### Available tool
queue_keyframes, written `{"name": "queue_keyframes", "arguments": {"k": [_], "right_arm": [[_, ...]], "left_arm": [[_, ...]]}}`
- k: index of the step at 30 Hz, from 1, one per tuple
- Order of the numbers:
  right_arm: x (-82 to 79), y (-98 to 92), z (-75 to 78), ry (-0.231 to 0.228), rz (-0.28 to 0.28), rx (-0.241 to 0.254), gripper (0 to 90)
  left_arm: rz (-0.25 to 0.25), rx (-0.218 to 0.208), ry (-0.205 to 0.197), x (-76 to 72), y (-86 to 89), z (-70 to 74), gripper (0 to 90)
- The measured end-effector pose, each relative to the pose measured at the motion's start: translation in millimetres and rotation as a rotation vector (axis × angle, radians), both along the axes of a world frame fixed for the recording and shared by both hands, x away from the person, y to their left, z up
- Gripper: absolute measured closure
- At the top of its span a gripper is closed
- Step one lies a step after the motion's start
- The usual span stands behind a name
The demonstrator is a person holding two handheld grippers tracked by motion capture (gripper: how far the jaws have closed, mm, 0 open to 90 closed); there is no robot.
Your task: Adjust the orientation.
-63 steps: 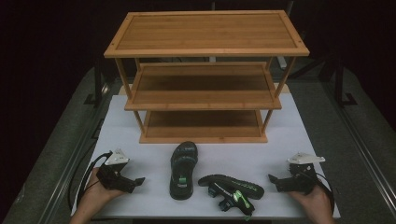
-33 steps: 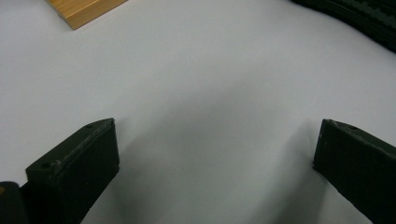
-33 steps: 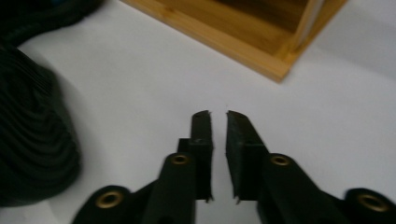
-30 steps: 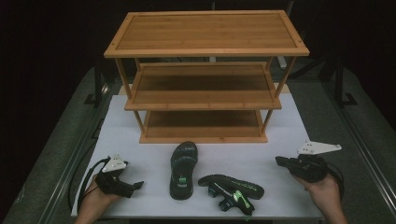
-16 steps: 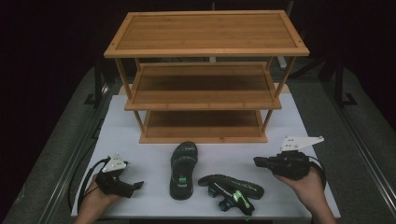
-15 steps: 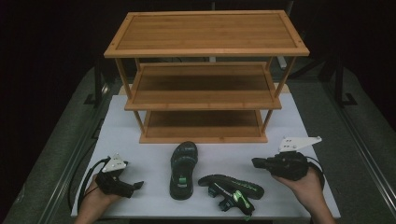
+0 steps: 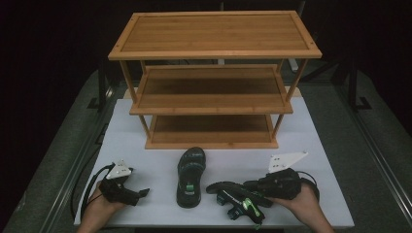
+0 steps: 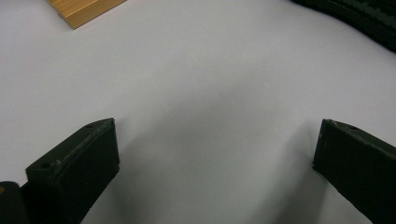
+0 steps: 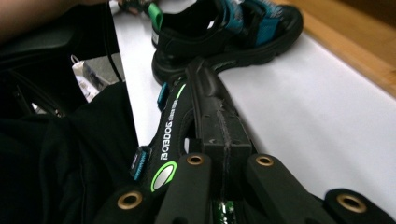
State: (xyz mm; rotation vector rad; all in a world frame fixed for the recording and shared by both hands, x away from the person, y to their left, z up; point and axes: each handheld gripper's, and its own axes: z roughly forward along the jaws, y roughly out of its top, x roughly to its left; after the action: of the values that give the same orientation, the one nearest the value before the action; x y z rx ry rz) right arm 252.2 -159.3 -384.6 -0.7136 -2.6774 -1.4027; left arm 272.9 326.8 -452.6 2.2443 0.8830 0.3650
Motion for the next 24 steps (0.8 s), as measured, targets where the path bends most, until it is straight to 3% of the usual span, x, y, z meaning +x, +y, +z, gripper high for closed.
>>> {"name": "queue_keyframes", "arguments": {"k": [11, 16, 24], "right_arm": [[12.0, -4.5, -2.3, -0.008, -0.042, -0.006, 89.6], [23.2, -8.5, -3.9, -0.007, -0.057, 0.005, 89.6], [48.2, -12.9, -9.7, 0.001, -0.097, -0.022, 89.6]], "left_arm": [[0.002, -0.001, 0.003, 0.0, -0.1, 0.0, 0.0], [0.001, -0.001, 0.002, 0.1, 0.0, 0.0, 0.0], [0.003, -0.003, 0.001, 0.1, -0.1, -0.1, 0.0]]}}
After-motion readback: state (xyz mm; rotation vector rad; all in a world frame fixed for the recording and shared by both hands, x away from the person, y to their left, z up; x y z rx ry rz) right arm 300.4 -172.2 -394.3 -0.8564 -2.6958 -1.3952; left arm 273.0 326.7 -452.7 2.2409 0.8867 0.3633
